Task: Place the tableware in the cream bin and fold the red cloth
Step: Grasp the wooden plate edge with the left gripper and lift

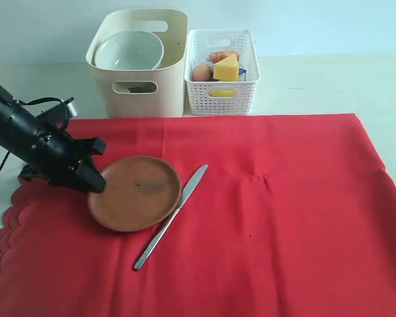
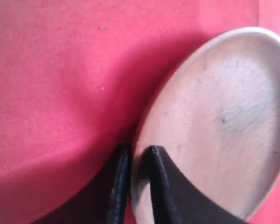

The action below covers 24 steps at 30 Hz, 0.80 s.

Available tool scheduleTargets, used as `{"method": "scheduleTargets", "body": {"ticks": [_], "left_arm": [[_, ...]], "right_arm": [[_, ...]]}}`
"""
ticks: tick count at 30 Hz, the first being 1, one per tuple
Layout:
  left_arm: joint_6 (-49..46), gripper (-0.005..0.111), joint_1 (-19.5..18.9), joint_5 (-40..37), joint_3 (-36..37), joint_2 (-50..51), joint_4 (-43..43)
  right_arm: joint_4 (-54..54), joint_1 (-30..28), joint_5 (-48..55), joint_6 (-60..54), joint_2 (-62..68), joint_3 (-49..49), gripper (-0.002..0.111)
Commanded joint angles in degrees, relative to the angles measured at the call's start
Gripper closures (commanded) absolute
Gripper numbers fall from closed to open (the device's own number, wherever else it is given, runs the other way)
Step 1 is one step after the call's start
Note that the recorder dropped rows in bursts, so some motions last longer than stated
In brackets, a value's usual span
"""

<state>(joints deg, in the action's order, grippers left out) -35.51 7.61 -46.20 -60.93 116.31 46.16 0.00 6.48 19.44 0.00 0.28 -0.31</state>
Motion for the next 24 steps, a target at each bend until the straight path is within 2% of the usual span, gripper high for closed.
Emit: {"method": "scheduleTargets", "body": {"ticks": [1, 13, 24], "left_arm": [[-0.44, 0.107, 0.26, 1.24, -0.30, 0.47, -1.74], [-0.07, 0.107, 0.26, -5.18, -3.72, -10.00, -1.74], [1.44, 0.107, 0.26, -6.11, -7.02, -24.00, -1.74]], "right_arm": [[0.00, -0.29, -0.73, 0.00, -0.28, 0.31, 0.108], [0.00, -0.29, -0.73, 0.00, -0.28, 0.31, 0.108], [0.00, -0.29, -0.73, 0.00, -0.28, 0.31, 0.108]]}}
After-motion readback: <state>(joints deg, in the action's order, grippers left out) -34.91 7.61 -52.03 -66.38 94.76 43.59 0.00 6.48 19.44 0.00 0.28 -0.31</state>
